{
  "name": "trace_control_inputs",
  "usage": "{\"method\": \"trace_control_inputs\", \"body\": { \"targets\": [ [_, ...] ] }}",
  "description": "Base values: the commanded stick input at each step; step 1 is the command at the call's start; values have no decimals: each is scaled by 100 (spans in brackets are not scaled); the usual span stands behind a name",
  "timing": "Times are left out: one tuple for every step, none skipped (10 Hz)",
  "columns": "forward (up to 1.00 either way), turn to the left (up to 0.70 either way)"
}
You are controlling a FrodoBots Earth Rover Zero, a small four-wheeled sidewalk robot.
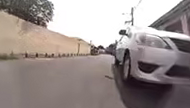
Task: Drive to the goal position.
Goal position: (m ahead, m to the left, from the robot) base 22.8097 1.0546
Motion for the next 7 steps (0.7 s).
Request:
{"method": "trace_control_inputs", "body": {
  "targets": [
    [70,1],
    [70,1],
    [70,1],
    [70,1],
    [70,1],
    [70,1],
    [70,1]
  ]
}}
